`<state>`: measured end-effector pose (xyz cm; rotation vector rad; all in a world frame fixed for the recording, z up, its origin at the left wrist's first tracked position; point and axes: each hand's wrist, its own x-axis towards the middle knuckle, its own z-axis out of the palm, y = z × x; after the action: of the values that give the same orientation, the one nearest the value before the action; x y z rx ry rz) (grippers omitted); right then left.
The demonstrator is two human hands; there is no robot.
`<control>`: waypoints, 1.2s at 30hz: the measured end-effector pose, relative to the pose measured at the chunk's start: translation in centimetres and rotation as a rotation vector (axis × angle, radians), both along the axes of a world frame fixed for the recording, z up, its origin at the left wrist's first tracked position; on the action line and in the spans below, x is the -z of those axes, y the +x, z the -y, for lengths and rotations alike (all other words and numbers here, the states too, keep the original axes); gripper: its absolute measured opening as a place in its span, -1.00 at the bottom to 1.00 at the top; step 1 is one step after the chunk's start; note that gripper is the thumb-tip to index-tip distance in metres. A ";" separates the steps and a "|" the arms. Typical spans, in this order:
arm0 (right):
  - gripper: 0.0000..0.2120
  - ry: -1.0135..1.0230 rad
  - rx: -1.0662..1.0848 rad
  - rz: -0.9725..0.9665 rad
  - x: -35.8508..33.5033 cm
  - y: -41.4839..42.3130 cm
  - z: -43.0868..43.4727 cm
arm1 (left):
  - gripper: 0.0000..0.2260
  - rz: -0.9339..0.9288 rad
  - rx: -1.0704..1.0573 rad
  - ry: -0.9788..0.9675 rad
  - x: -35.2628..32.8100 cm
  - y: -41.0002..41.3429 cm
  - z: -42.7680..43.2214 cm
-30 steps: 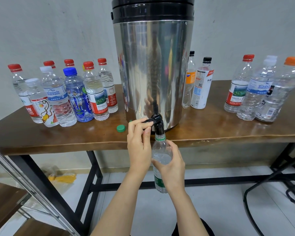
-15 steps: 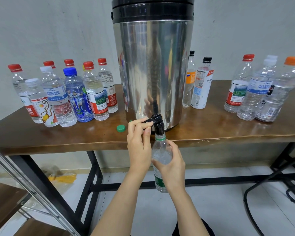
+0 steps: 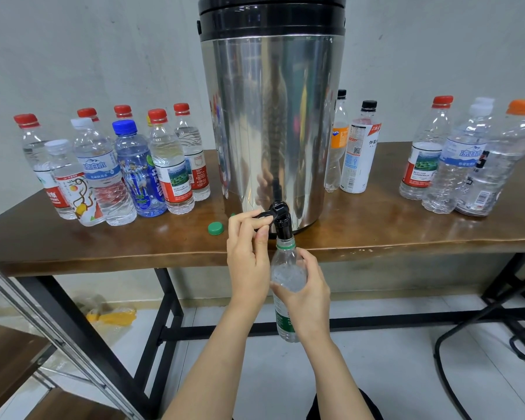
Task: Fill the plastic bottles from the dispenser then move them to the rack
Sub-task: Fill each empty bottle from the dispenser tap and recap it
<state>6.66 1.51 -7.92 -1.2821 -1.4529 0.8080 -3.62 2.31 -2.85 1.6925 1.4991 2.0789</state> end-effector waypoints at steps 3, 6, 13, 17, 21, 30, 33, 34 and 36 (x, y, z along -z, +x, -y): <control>-0.28 0.004 0.004 -0.006 0.1 0.0 0.0 | -0.78 0.005 0.003 0.001 -0.1 0.0 0.0; -0.27 0.010 0.009 -0.002 0.2 0.0 -0.1 | -0.78 0.006 0.003 -0.001 -0.1 0.0 0.0; -0.27 0.011 0.010 0.000 0.4 0.0 -0.2 | -0.78 0.007 0.006 -0.009 0.0 0.0 0.0; -0.25 0.013 0.018 0.011 0.5 -0.1 -0.3 | -0.78 0.003 0.006 -0.005 0.0 0.0 0.0; -0.25 0.011 0.022 0.011 0.6 -0.1 -0.3 | -0.77 -0.004 0.003 -0.005 -0.1 0.0 0.0; -0.27 0.006 0.007 -0.006 0.6 -0.2 -0.3 | -0.77 -0.016 -0.003 0.002 -0.2 0.0 0.2; -0.28 0.006 0.001 -0.014 0.5 0.0 -0.4 | -0.77 -0.022 -0.004 0.011 -0.2 0.0 0.2; -0.28 0.007 -0.002 -0.015 0.5 0.0 -0.4 | -0.77 -0.029 -0.008 0.015 -0.2 0.0 0.1; -0.28 0.007 -0.005 -0.019 0.5 0.0 -0.4 | -0.79 -0.051 -0.016 0.022 -0.1 -0.2 0.1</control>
<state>6.67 1.89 -8.45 -1.2629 -1.4437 0.8157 -3.83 2.21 -2.79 1.7598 1.5142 2.0838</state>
